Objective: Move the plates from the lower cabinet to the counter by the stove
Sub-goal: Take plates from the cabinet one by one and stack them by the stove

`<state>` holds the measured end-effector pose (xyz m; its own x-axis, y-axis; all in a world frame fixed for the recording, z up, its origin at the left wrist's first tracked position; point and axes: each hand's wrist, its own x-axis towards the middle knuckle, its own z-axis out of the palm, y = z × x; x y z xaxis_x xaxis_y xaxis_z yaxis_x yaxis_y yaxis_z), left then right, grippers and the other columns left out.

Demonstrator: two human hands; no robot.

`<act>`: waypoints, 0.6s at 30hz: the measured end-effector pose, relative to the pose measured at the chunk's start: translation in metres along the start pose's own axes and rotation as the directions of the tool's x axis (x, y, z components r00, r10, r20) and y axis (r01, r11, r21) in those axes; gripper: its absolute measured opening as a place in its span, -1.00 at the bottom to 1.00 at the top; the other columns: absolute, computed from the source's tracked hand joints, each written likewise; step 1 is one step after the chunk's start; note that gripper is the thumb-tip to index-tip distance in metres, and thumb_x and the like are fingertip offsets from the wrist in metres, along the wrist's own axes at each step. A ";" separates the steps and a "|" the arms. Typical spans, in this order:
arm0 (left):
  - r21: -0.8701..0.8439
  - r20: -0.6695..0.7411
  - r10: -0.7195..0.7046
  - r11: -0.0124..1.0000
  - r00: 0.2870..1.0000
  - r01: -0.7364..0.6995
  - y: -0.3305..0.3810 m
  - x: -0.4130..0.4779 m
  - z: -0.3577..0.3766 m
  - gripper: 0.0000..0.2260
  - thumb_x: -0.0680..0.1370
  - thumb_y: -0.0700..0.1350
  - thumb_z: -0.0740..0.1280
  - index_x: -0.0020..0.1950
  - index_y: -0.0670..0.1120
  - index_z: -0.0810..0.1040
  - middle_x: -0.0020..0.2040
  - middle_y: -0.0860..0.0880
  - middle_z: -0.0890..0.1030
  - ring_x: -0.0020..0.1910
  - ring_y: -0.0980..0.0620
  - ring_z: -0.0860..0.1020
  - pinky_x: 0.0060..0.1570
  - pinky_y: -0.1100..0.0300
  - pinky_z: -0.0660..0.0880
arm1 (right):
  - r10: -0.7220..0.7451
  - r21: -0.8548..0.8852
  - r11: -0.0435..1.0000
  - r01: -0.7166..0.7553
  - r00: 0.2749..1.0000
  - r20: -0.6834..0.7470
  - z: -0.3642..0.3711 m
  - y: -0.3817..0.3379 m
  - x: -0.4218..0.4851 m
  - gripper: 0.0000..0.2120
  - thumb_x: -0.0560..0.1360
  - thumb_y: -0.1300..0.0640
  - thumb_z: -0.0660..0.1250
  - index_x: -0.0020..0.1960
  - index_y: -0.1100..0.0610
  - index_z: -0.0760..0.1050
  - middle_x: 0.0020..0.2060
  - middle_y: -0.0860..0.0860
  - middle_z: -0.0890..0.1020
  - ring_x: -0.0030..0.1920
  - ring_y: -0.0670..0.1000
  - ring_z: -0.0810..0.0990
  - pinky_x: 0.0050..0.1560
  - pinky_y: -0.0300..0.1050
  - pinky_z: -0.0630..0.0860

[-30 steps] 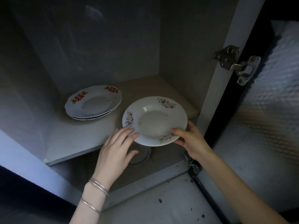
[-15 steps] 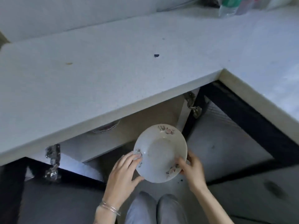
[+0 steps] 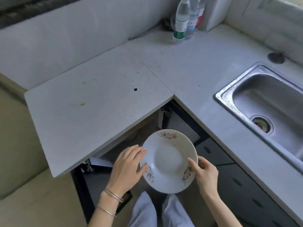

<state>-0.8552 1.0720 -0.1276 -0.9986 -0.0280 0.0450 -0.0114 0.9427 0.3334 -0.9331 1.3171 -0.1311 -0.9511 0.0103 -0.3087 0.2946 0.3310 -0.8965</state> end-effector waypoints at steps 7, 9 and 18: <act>-0.030 0.034 0.374 0.927 0.927 -0.373 0.025 0.022 -0.044 -0.59 0.52 0.13 0.15 0.21 -0.06 0.57 0.19 0.00 0.59 0.22 0.01 0.51 0.26 0.03 0.36 | 0.112 0.151 0.985 -0.083 0.975 -0.193 -0.040 -0.029 -0.052 -0.94 0.43 0.13 0.42 -0.10 0.03 0.64 -0.24 -0.02 0.70 -0.19 0.00 0.66 -0.17 -0.05 0.60; -0.062 0.059 0.471 0.882 0.880 -0.467 0.024 0.023 -0.045 -0.60 0.53 0.12 0.16 0.21 -0.07 0.57 0.19 -0.01 0.59 0.23 0.01 0.51 0.25 0.02 0.41 | 0.138 0.202 0.976 -0.083 0.953 -0.270 -0.040 -0.026 -0.074 -0.95 0.44 0.14 0.42 -0.12 0.04 0.64 -0.26 -0.01 0.70 -0.20 0.01 0.67 -0.17 -0.06 0.59; -0.059 0.159 0.772 0.630 0.616 -0.774 0.041 0.013 -0.062 -0.55 0.50 0.12 0.16 0.24 -0.10 0.57 0.19 -0.06 0.59 0.22 -0.05 0.51 0.27 0.01 0.38 | 0.320 0.424 0.905 -0.045 0.729 -0.606 -0.037 0.007 -0.212 -0.95 0.44 0.17 0.41 -0.13 0.13 0.64 -0.26 0.07 0.70 -0.20 0.09 0.67 -0.15 0.05 0.60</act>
<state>-0.8652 1.0898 -0.0544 -0.6319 0.7631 0.1357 0.7692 0.5959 0.2309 -0.7325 1.3522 -0.0596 -0.6550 0.6849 -0.3191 0.3487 -0.1006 -0.9318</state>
